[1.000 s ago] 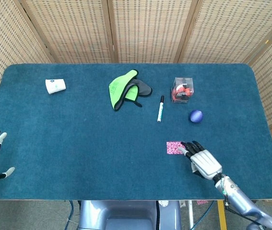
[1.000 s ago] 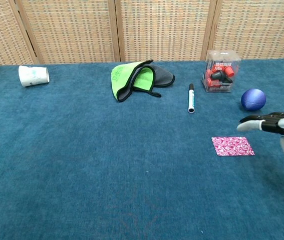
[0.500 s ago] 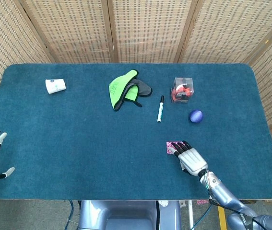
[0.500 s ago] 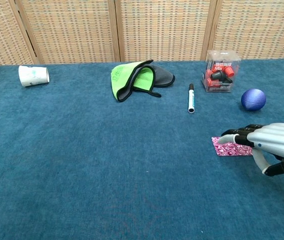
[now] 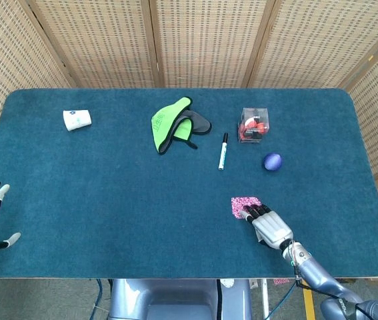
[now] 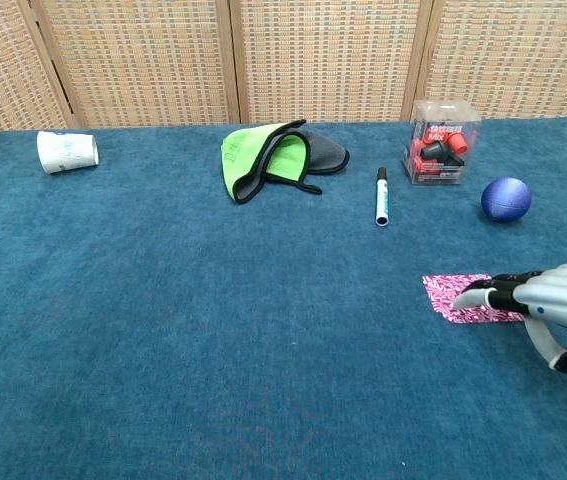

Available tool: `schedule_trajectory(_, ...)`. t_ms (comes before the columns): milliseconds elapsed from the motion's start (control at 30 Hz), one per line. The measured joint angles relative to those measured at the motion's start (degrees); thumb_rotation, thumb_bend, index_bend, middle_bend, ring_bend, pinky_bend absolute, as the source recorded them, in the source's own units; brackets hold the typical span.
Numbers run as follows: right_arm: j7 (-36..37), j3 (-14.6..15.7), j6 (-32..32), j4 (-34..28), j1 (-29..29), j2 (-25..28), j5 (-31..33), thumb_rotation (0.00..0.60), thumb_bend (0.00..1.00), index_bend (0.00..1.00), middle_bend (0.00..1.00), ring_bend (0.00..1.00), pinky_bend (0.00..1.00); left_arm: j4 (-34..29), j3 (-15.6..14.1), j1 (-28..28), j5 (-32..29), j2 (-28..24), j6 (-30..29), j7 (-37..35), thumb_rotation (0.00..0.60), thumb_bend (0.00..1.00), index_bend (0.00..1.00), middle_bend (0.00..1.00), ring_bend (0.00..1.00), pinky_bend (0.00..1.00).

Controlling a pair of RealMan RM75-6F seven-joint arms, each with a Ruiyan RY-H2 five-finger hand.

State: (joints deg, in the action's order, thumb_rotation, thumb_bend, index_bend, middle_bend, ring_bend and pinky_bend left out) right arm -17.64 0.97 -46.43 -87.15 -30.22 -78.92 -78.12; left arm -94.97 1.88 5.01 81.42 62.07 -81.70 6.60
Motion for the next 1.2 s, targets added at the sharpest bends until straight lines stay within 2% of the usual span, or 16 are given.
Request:
schedule_trajectory(133,0.8,1.8,-0.7,-1.0,0.5,1.4,-2.5,0.6,1.0,0.06,0.1,0.02,0.14,0.0,0.0,0.0,0.0,0.0,0.0,0.1,0.6,0.0,0.0,0.0,0.0,0.0)
schedule_trajectory(367,1.8,6.7,-2.2,-3.5,1.7,5.2,-8.7,0.6,1.0,0.06,0.1,0.02,0.16,-0.2,0.0,0.0,-0.2,0.0,0.0,0.4,0.6,0.0,0.0,0.0,0.0,0.0)
schedule_trajectory(533,2.4,7.9,-5.5,-6.3,2.3,7.5,-12.9,0.6,1.0,0.06,0.1,0.02,0.16,-0.2,0.0,0.0,-0.2,0.1,0.0,0.5,0.6,0.0,0.0,0.0,0.0,0.0)
schedule_trajectory(633,2.7,7.6,-7.9,-7.1,2.4,8.1,-14.4,0.6,1.0,0.06,0.1,0.02,0.16,-0.2,0.0,0.0,-0.2,0.1,-0.1,0.5,0.6,0.0,0.0,0.0,0.0,0.0)
schedule_trajectory(767,2.6,5.7,-8.6,-6.9,2.0,7.4,-14.4,0.6,1.0,0.07,0.1,0.02,0.16,-0.2,0.0,0.0,-0.2,0.1,0.0,0.5,0.6,0.0,0.0,0.0,0.0,0.0)
schedule_trajectory(967,1.5,3.8,-6.8,-4.0,1.0,3.9,-11.5,0.6,1.0,0.07,0.1,0.02,0.16,-0.2,0.0,0.0,-0.2,0.0,0.0,0.3,0.6,0.0,0.0,0.0,0.0,0.0)
schedule_trajectory(1200,-0.6,3.5,-4.4,-0.2,0.4,0.8,-9.0,0.6,1.0,0.07,0.1,0.02,0.15,-0.2,0.0,0.0,-0.2,-0.1,0.1,0.1,0.6,0.0,0.0,0.0,0.0,0.0)
